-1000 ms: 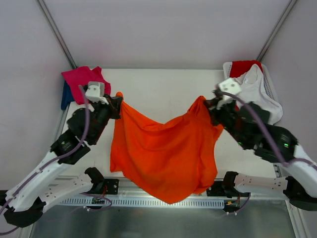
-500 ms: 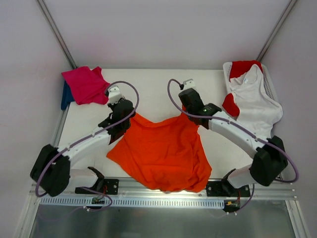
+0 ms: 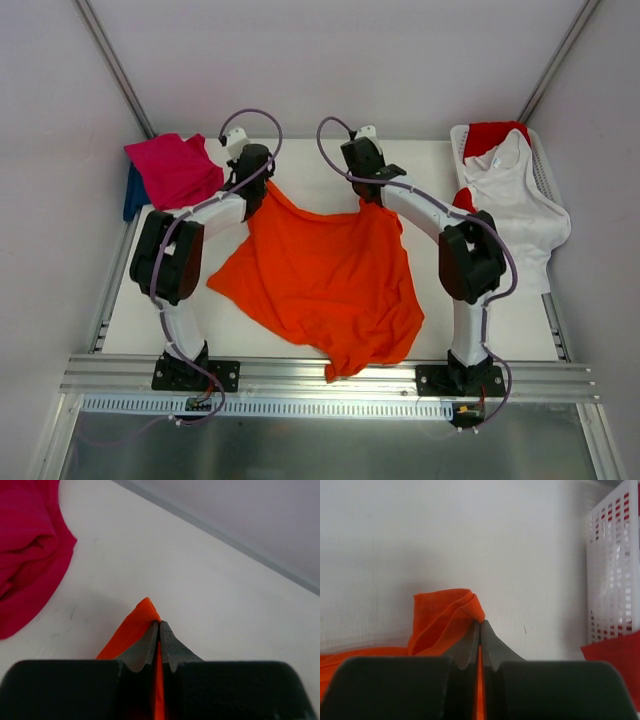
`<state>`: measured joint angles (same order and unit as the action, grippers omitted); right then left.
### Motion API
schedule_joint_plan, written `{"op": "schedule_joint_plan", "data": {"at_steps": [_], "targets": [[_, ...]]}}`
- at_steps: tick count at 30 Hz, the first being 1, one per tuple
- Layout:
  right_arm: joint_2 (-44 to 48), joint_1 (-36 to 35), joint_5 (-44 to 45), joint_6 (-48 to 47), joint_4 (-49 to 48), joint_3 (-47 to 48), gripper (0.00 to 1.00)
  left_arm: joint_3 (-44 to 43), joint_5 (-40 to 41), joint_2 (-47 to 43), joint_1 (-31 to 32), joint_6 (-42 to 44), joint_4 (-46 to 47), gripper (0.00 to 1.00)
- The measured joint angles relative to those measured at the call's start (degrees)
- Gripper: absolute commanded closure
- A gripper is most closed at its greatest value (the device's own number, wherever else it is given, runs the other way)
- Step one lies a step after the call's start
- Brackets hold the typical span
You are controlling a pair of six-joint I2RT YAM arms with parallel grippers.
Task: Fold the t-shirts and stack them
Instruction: Flatten the tshirt out
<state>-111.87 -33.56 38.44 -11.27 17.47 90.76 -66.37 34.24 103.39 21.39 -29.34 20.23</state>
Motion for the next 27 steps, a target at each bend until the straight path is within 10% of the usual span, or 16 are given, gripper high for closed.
{"op": "schedule_joint_plan", "data": {"at_steps": [9,11,12,13,15,16,27], "targets": [[-16.1,4.6,1.2,-3.7,-1.9,22.3,1.00,-18.0,-15.3,15.1,-12.3,-3.1,-6.1,1.00],[-19.7,5.4,1.9,-4.6,-2.2,26.7,0.70,-20.4,-17.6,17.5,-14.4,-4.0,-7.2,0.96],[-21.6,5.7,2.6,-4.9,-2.3,28.9,0.16,-21.6,-18.2,18.8,-15.4,-4.3,-7.6,0.92],[-23.1,5.9,3.4,-5.5,-2.3,30.5,0.01,-22.7,-19.0,20.1,-16.3,-4.5,-7.9,0.81],[-26.0,6.4,5.6,-6.4,-2.3,33.5,0.01,-24.4,-19.3,22.0,-17.8,-4.4,-9.0,0.15],[-27.2,6.6,7.4,-6.4,-2.2,34.6,0.01,-25.0,-19.3,22.8,-18.5,-4.8,-9.3,0.01],[-15.0,8.5,19.9,-2.6,-1.9,20.2,0.00,-22.9,-18.6,13.2,-20.3,-5.6,-14.3,0.01]]}}
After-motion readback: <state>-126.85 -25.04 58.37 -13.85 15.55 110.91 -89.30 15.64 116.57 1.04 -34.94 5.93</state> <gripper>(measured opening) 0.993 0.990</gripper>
